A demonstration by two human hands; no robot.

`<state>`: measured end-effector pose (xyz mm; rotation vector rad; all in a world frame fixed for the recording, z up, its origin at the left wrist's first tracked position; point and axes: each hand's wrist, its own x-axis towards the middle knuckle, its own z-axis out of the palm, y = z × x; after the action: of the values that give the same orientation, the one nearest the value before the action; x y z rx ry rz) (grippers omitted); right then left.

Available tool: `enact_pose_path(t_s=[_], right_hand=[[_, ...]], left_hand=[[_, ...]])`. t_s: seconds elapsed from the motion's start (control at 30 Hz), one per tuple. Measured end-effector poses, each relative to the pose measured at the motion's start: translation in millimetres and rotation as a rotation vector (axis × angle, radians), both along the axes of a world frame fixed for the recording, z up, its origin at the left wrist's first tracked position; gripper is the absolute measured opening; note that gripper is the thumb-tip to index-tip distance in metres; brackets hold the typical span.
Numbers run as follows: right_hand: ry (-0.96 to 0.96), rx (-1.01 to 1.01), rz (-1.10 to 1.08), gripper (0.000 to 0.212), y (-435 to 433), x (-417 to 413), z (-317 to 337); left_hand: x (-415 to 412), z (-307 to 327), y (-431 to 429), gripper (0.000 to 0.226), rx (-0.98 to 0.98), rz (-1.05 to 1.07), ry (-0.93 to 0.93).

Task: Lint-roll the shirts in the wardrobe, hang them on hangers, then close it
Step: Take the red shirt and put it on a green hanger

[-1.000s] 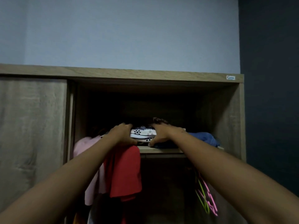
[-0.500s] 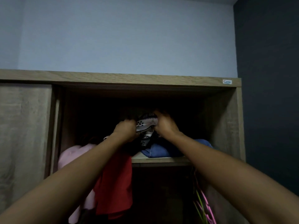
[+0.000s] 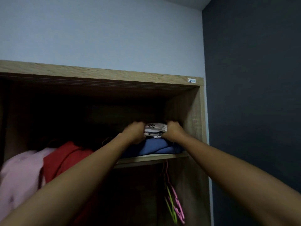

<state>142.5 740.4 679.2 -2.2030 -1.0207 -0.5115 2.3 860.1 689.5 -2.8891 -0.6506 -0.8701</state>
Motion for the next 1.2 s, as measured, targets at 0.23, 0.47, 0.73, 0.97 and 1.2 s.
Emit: enact_pose_path(t_s=[0.23, 0.47, 0.73, 0.97, 1.2], right_hand=[[0.291, 0.239, 0.346, 0.046, -10.3, -16.2, 14.7], [-0.219, -0.115, 0.047, 0.046, 9.3, -34.8, -17.5], [-0.399, 0.054, 0.058, 0.043, 39.2, -81.1, -11.5], [-0.255, 0.109, 0.424, 0.021, 90.0, -150.1, -22.6], [0.104, 0.22, 0.456, 0.038, 137.1, -167.2, -41.6]], left_hand=[[-15.5, 1.0, 2.2, 0.038, -0.175, -0.124, 0.047], [-47.3, 4.0, 21.1, 0.057, -0.266, -0.183, -0.052], [-133.6, -2.8, 48.1, 0.065, 0.113, 0.539, 0.007], [-167.4, -34.4, 75.8, 0.084, -0.115, 0.734, 0.194], [-168.0, -67.9, 73.5, 0.029, 0.675, 0.4, -0.149]])
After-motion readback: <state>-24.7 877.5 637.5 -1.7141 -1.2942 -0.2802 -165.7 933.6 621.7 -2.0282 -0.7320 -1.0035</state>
